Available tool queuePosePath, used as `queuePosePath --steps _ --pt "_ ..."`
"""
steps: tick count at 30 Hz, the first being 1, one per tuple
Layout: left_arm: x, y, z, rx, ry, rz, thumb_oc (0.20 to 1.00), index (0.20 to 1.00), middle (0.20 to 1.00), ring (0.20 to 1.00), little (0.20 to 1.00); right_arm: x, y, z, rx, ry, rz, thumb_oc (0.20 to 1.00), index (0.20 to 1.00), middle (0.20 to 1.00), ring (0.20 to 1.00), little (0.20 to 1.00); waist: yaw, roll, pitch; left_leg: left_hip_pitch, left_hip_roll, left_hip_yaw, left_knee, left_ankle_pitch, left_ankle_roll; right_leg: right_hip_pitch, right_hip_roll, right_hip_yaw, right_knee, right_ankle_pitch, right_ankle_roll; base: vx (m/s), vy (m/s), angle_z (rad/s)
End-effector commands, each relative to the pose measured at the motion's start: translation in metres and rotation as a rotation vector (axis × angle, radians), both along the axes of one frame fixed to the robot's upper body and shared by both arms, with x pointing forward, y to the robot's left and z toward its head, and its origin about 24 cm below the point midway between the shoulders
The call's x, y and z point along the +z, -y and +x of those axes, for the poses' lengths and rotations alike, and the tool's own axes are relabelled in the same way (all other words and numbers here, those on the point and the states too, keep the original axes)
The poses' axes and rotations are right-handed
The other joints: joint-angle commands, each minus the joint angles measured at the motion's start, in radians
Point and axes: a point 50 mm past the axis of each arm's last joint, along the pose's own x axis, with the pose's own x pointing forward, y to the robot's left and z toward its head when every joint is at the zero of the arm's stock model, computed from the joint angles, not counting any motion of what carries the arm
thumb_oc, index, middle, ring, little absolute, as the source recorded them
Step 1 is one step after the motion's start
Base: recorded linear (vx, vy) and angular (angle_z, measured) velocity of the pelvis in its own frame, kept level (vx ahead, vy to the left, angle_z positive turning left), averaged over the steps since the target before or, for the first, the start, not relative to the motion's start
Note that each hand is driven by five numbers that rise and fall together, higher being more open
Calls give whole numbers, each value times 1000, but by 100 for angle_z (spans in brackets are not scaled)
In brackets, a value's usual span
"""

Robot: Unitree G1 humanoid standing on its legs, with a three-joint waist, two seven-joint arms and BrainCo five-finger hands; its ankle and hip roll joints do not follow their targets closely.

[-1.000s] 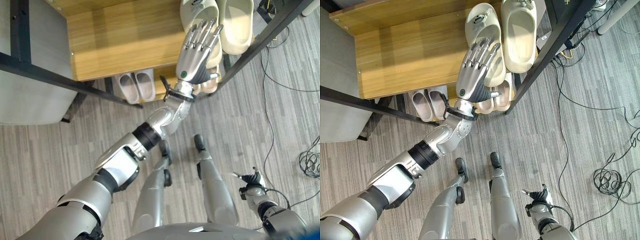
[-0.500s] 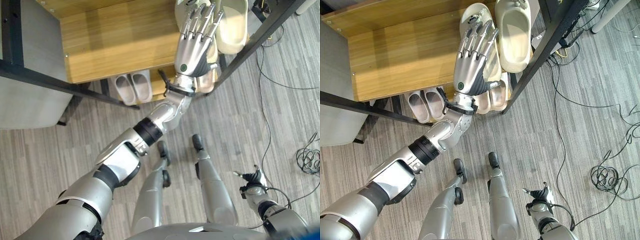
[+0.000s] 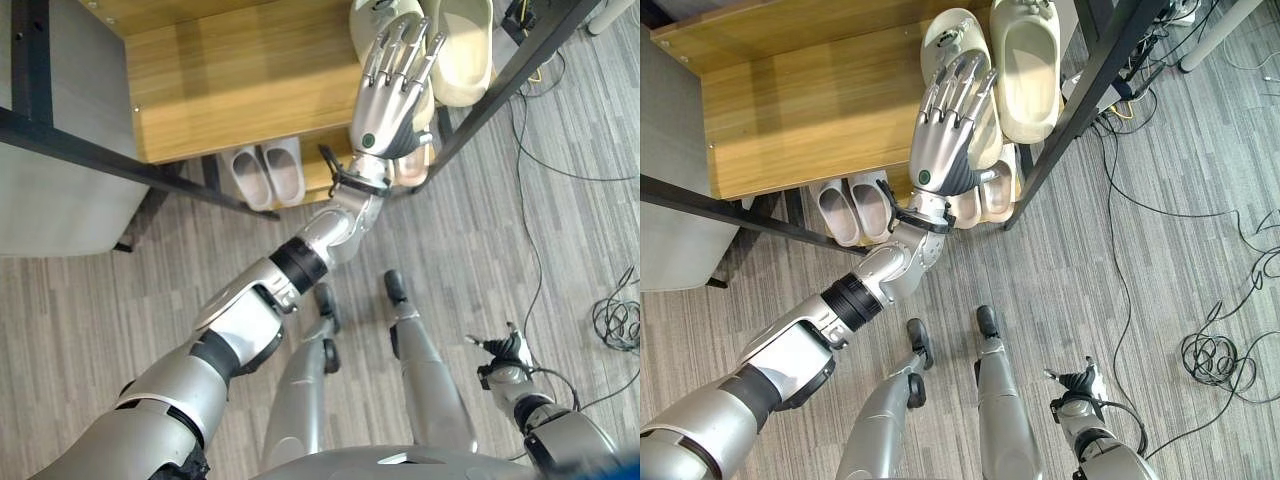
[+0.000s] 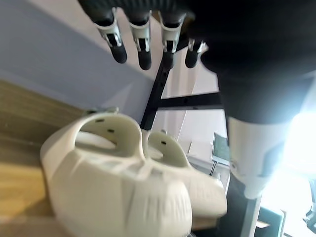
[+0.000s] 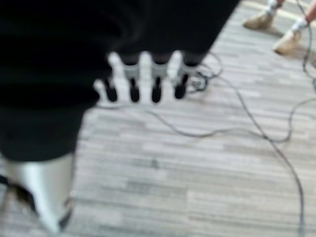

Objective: Arrange the slippers neatly on the shoe rack.

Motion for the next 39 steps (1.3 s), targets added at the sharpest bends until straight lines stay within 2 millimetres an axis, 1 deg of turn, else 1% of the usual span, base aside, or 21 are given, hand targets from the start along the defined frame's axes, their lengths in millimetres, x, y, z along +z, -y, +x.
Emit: queuePosePath --steps 1,13,19,21,24,25,26,31,35,39 --pt "14 12 -2 -5 95 -5 1000 1000 1000 1000 1000 1 18 -11 -54 -6 -54 1000 1000 1000 1000 1000 -6 36 2 -73 21 -59 43 -66 -28 -79 -21 -79 36 -4 10 0 0 0" --pt "6 15 1 21 89 39 1000 1000 1000 1000 1000 4 21 -8 -66 8 -61 1000 1000 1000 1000 1000 -11 42 13 -103 26 -56 59 -66 -29 -104 -25 -76 48 -5 13 0 0 0" --pt "15 17 0 38 144 40 1000 1000 1000 1000 1000 5 24 -9 -70 4 -78 1000 1000 1000 1000 1000 -15 47 10 -112 29 -52 62 -67 -29 -109 -24 -75 48 -5 15 6 1 -1" --pt "24 16 0 53 186 35 1000 1000 1000 1000 1000 4 26 -12 -75 -3 -88 1000 1000 1000 1000 1000 -17 49 6 -114 30 -53 65 -69 -29 -110 -23 -77 48 -5 15 33 -8 -6" --pt "29 16 0 58 208 32 1000 1000 1000 1000 1000 5 28 -13 -80 -4 -94 1000 1000 1000 1000 1000 -19 50 3 -114 31 -55 65 -69 -30 -109 -23 -79 48 -6 14 10 -2 -1" --pt "35 15 -1 64 236 21 1000 1000 1000 1000 1000 4 29 -14 -85 -4 -93 1000 1000 1000 1000 1000 -19 51 -1 -114 32 -56 64 -70 -30 -110 -22 -79 49 -6 14 0 0 0" --pt "35 15 -1 64 236 21 1000 1000 1000 1000 1000 5 29 -14 -85 -4 -93 1000 1000 1000 1000 1000 -19 51 0 -114 32 -56 64 -70 -30 -110 -22 -79 49 -6 14 0 0 0" --pt "50 15 -4 66 297 4 1000 1000 1000 1000 1000 2 27 -18 -102 -3 -76 1000 1000 1000 1000 1000 -24 54 -11 -115 37 -58 66 -73 -31 -113 -20 -81 54 -9 12 0 0 0" --pt "53 15 -4 75 316 19 1000 1000 1000 1000 1000 0 26 -19 -105 -8 -69 1000 1000 1000 1000 1000 -27 53 -15 -119 38 -59 68 -75 -31 -115 -21 -83 51 -6 12 0 0 0" --pt "50 14 1 107 316 68 1000 1000 1000 1000 1000 1 27 -18 -108 -7 -69 1000 1000 1000 1000 1000 -32 50 -17 -129 41 -59 72 -74 -31 -123 -22 -85 49 -2 12 0 0 0"
